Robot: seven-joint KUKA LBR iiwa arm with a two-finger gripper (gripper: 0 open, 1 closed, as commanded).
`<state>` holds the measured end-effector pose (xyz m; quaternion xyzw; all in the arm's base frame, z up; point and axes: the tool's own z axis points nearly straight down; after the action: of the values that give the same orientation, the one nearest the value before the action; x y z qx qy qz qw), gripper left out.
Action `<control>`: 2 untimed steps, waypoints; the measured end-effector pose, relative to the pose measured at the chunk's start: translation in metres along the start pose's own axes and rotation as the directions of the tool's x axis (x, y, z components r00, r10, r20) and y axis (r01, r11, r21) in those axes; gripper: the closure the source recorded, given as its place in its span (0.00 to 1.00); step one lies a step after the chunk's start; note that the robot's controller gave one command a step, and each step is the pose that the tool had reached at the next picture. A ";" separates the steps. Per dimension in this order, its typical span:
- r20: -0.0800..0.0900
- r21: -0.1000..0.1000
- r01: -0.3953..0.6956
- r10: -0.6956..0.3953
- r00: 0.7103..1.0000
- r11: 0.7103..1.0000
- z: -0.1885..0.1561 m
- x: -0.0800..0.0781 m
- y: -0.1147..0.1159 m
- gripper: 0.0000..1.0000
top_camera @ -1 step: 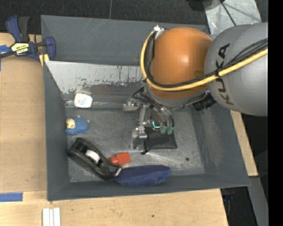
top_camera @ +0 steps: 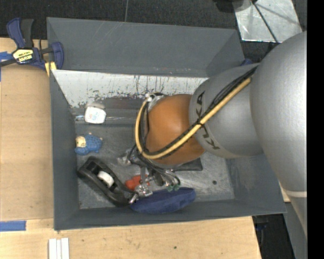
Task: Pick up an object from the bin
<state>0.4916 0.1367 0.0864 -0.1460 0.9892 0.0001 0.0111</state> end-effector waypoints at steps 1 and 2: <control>-0.022 0.002 -0.131 0.131 0.991 0.991 -0.013 -0.016 0.009 0.00; -0.020 0.001 -0.049 0.049 0.999 0.999 -0.016 -0.011 -0.051 0.00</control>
Offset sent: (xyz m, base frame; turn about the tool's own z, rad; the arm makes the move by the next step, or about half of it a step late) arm 0.0120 0.0147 0.0136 0.1304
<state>0.5166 0.0906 0.1024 -0.1217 0.9926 -0.0016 0.0011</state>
